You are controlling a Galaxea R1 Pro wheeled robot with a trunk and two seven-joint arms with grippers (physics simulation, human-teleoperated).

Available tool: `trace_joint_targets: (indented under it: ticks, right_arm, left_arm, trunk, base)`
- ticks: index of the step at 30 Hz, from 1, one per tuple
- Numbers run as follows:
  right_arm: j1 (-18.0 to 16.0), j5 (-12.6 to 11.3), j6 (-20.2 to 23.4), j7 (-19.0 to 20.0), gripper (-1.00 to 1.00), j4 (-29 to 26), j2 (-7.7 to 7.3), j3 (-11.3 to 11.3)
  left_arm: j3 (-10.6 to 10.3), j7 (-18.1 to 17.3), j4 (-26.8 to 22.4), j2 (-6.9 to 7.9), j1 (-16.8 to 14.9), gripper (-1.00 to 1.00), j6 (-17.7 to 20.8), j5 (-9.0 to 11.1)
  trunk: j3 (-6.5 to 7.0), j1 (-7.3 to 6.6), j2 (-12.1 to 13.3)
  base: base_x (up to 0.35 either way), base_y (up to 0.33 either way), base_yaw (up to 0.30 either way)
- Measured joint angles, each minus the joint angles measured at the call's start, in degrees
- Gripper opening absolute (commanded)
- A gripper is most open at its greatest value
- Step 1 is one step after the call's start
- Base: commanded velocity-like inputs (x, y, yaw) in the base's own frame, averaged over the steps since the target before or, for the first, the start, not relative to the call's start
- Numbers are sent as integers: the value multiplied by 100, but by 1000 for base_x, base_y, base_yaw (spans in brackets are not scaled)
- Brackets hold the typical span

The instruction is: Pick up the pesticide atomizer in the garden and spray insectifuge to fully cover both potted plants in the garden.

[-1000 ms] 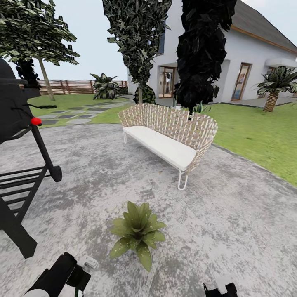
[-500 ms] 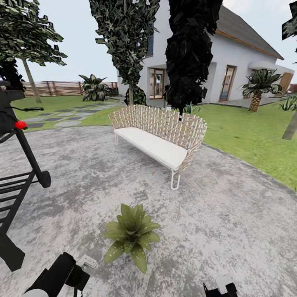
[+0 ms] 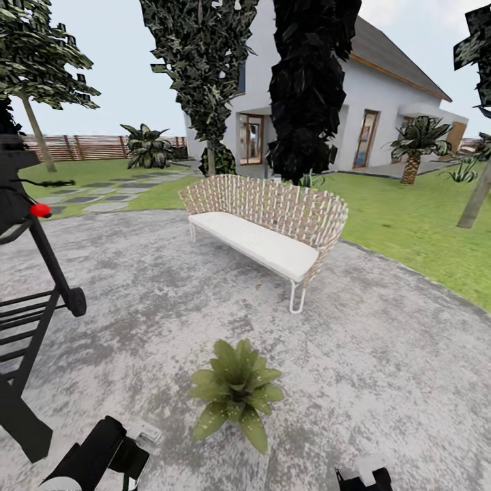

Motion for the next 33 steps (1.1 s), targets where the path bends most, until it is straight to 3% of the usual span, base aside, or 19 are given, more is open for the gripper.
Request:
trace_joint_targets:
  ticks: [9, 24, 26, 28, 30, 32, 33]
  right_arm:
    - [1, 0, 0, 0, 100, -1, -8, -5]
    - [1, 0, 0, 0, 100, -2, -9, -6]
    - [1, 0, 0, 0, 100, -2, -9, -7]
    - [1, 0, 0, 0, 100, -3, -9, -7]
    - [1, 0, 0, 0, 100, -2, -9, -7]
    - [1, 0, 0, 0, 100, -8, -9, -7]
    - [1, 0, 0, 0, 100, -9, -9, -7]
  left_arm:
    - [0, 7, 1, -5, -5, -100, -1, 0]
    - [-55, -38, 0, 18, -54, -100, 23, -21]
    - [-72, -181, -1, 29, -151, -100, 23, -29]
    - [-90, -641, 9, 41, -368, -100, 16, -51]
    - [-122, -1179, 10, 77, -584, -100, 7, -263]
    - [-160, -1551, 12, 121, -752, -100, 52, -847]
    - [-163, -1623, 12, 122, -784, -100, 120, -1042]
  trunk:
    - [10, -1, 0]
    - [91, 0, 0]
    - [103, 0, 0]
    - [116, 0, 0]
    - [128, 0, 0]
    - [139, 0, 0]
    - [145, 0, 0]
  base:
    - [125, 289, -64]
    - [14, 19, -203]
    - [0, 0, -206]
    - [0, 0, -206]
    - [0, 0, -206]
    - [0, 0, -206]
    - [0, 0, -133]
